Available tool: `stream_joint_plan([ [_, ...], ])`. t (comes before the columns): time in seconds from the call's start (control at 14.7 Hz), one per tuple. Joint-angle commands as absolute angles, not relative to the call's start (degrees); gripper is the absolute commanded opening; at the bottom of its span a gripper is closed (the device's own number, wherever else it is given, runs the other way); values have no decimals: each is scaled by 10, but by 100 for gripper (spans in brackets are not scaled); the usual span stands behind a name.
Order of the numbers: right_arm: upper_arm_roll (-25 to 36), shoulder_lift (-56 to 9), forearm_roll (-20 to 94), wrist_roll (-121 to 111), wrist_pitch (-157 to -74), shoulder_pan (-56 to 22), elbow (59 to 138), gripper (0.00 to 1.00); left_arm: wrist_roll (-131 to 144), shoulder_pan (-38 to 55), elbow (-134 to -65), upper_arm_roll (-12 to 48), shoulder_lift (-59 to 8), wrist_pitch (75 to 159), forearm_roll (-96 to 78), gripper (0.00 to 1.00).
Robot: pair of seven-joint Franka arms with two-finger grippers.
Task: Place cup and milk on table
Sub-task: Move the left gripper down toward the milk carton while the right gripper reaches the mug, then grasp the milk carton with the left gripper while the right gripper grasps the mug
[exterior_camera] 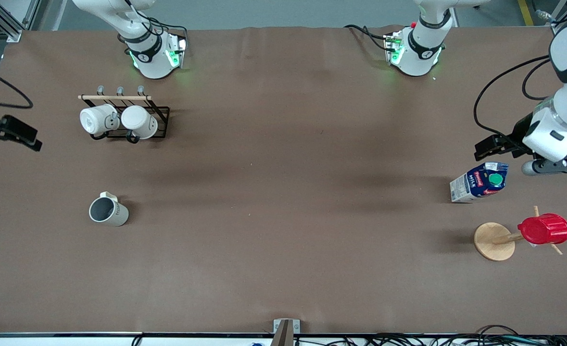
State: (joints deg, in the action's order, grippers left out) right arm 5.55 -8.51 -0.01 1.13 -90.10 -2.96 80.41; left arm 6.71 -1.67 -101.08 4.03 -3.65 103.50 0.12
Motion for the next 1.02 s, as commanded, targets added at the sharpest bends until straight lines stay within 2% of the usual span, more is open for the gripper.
stream_joint_plan([
  [0.0,72,-156,-7,-67,-957,-23,815,100,56,-35,-1004,43,-55,1054,14,100],
  [0.2,90,-197,-4,-98,-1062,-19,871,100,15,-72,-1016,44,-70,1082,13,100],
  [0.61,91,-272,3,-134,-1339,-3,1022,100,-16,-111,-1085,44,-83,1178,12,100],
  [0.95,91,-302,26,-158,-1404,1,1062,100,-17,-114,-1108,45,-102,1209,9,100],
])
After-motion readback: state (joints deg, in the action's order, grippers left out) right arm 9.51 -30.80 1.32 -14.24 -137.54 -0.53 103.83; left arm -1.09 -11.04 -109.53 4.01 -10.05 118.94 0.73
